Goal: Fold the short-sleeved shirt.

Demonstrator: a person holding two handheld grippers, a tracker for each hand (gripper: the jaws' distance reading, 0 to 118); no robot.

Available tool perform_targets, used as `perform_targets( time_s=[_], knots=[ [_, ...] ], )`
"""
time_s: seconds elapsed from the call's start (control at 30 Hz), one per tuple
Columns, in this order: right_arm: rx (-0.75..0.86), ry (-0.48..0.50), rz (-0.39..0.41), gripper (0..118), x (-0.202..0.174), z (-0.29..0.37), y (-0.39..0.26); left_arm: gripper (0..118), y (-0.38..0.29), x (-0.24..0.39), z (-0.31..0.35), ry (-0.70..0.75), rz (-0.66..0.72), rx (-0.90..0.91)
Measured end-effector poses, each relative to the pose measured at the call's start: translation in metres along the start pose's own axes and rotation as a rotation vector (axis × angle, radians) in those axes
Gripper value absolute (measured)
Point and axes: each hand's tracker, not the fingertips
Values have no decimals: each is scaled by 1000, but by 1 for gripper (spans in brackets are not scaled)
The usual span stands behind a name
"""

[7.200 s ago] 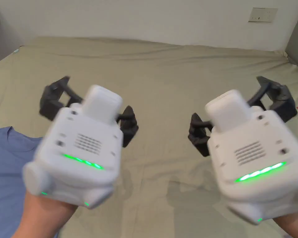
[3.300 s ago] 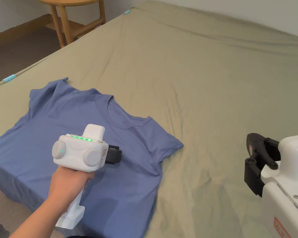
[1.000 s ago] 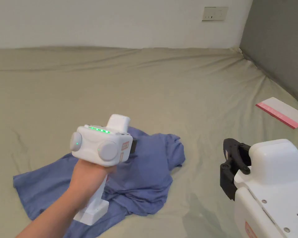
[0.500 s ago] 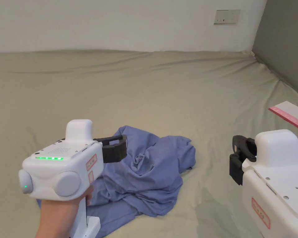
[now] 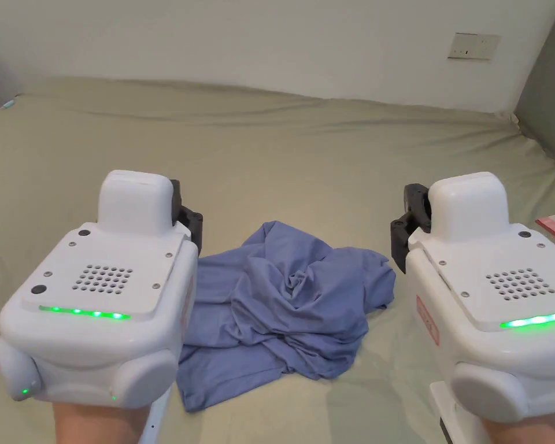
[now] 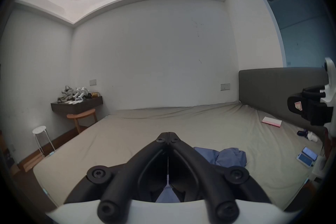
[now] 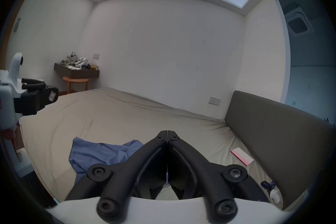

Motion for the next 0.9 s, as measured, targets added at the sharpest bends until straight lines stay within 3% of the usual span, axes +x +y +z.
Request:
perform_targets(
  time_s=[0.37,0.53,0.73,0.77,0.8,0.87,0.9],
  knots=[
    [-11,31,-17,1,-12,13,6,0,-5,-2,-4,12,-28,-12],
    [-36,28,-36,1,-10,12,0,0,-46,-7,-32,-56,43,-263],
    [-90,27,-36,1,-1,-3,-20,0,-141,-9,-77,-173,219,-736],
    [-101,26,-37,1,2,-7,-25,8,-157,-6,-81,-148,200,-773],
    [-112,25,-37,1,4,-9,-29,33,-169,-4,-83,-105,185,-783],
    [-133,25,-38,1,7,-15,-35,110,-191,1,-88,-96,173,-837],
    [-147,28,-37,1,10,-18,-39,118,-202,1,-92,-105,195,-871]
  ],
)
